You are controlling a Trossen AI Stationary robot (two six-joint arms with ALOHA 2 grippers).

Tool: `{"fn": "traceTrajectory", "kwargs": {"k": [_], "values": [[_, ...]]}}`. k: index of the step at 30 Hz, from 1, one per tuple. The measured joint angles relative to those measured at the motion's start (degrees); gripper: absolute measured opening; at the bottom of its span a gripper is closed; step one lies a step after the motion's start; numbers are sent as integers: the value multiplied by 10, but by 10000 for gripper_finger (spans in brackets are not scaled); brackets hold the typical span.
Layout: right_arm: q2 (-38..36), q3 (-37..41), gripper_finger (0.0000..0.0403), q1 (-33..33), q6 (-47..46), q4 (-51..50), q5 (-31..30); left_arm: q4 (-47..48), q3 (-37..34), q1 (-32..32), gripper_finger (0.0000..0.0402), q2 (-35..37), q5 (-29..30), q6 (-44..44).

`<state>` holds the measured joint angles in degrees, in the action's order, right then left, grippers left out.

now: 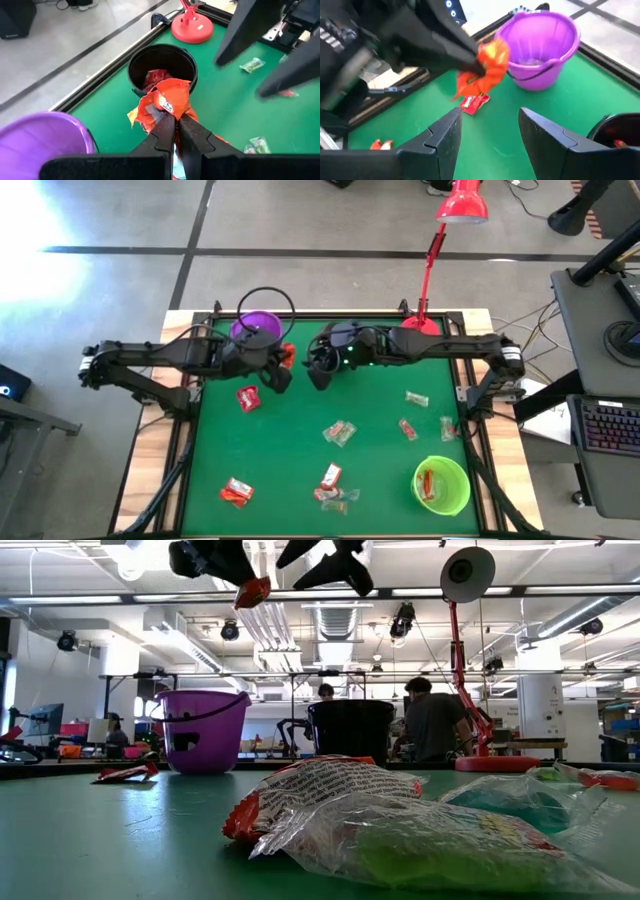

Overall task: Sort candy
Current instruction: Put the orange chocolate into the green bucket

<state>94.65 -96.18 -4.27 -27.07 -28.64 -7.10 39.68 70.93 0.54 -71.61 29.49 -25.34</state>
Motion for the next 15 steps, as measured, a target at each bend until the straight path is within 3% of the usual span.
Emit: {"fn": "traceTrajectory", "kwargs": {"k": [15], "values": [[26, 0, 189, 0, -16, 83, -3, -64, -4, -10, 0, 17, -25, 40]]}}
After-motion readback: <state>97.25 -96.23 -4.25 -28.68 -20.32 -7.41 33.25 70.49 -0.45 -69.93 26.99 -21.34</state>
